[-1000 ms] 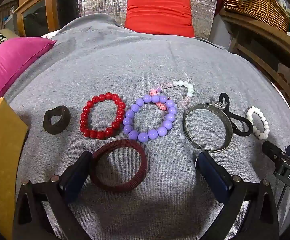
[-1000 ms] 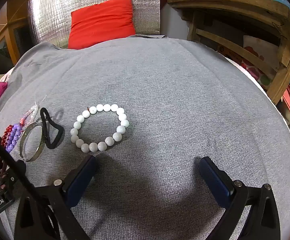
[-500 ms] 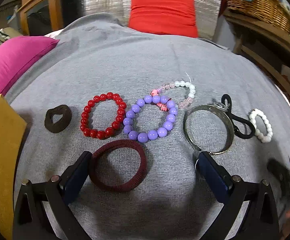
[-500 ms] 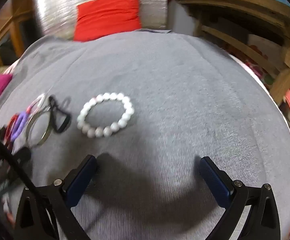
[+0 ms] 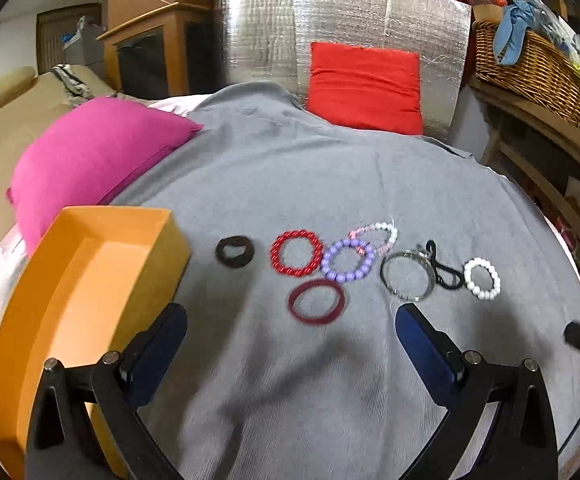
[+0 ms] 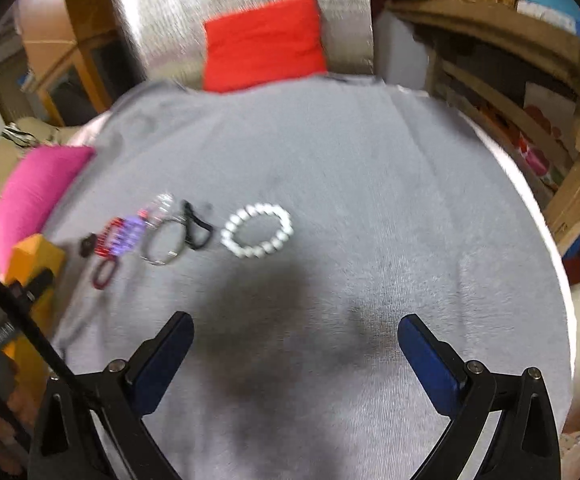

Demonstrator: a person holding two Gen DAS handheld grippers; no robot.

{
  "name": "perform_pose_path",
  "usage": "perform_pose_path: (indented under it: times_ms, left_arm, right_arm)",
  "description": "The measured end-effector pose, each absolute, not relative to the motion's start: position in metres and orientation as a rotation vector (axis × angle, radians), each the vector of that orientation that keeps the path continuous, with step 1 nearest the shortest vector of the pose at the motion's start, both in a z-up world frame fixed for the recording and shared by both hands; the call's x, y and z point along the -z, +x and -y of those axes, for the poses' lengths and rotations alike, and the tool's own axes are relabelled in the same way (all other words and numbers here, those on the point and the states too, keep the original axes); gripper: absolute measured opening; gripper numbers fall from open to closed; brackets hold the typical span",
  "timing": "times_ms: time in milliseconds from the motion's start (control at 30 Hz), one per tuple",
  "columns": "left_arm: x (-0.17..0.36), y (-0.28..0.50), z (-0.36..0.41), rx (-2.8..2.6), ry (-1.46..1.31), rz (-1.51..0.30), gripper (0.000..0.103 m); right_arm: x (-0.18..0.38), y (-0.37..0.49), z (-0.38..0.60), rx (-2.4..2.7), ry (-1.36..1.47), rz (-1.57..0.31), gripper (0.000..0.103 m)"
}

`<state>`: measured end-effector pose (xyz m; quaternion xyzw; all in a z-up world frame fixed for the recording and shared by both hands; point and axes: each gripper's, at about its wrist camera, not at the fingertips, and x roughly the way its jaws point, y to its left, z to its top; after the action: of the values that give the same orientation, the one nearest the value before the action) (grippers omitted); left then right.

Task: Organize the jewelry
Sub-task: 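Move both tools over the row of bracelets on the gray cloth, then grasp the white bead bracelet with the right tool while the left tool grasps the maroon hair tie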

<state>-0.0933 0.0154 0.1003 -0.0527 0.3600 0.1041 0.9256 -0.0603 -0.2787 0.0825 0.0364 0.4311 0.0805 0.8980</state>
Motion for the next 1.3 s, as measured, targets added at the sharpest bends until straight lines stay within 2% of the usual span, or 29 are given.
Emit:
perform_pose_path:
  times_ms: [133, 333, 1300]
  left_arm:
    - [-0.106, -0.112, -0.012, -0.212, -0.1, -0.687, 0.103]
    - [-0.091, -0.119, -0.006, -0.162, -0.002, -0.715, 0.103]
    - [-0.098, -0.108, -0.014, -0.171, 0.011, -0.663, 0.103]
  right_arm:
    - [-0.1, -0.069, 0.261, -0.219, 0.031, -0.862, 0.103]
    - [-0.108, -0.074, 0.245, -0.251, 0.042, -0.83, 0.103]
    - [-0.115, -0.061, 0.213, -0.236, 0.033, -0.79, 0.103]
